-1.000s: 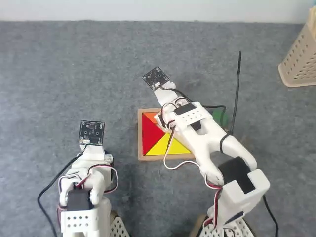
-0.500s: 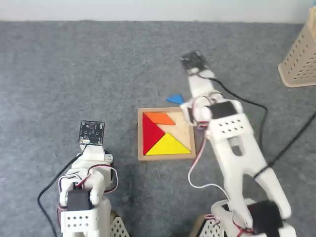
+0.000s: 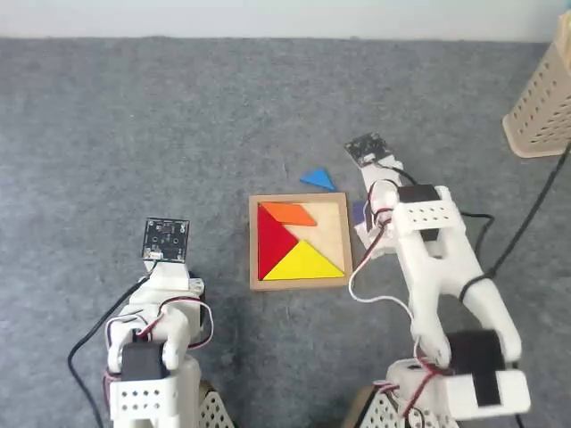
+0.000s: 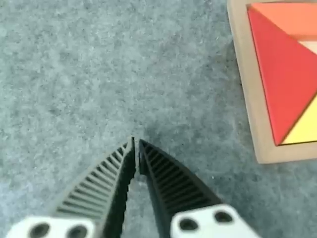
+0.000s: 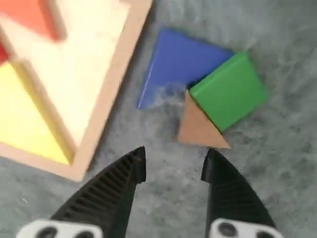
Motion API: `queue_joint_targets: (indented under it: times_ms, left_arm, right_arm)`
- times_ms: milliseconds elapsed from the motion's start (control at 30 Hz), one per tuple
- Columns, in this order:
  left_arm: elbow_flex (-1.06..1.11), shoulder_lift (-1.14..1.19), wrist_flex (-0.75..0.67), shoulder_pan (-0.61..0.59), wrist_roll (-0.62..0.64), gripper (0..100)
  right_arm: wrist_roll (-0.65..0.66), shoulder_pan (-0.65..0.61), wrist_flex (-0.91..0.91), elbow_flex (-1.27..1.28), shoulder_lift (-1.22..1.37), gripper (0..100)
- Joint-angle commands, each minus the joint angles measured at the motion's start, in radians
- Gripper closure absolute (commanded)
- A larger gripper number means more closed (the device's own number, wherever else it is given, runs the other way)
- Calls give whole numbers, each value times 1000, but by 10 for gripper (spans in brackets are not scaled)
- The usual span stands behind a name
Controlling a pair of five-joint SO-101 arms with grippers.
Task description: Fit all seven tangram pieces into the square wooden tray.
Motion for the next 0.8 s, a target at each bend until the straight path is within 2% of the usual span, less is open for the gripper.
queue_joint_targets:
  times_ms: [0, 367, 667, 767]
  left_arm:
    - [-10, -18, 6, 5, -2, 983]
    - [-10, -18, 6, 5, -2, 983]
    - [-10, -18, 6, 5, -2, 983]
    - [-10, -18, 6, 5, -2, 983]
  right_arm:
    - [77, 28, -42, -57, 30, 807]
    - [77, 38, -154, -63, 134, 808]
    - [89, 28, -156, -43, -2, 807]
    - [204, 12, -156, -41, 4, 807]
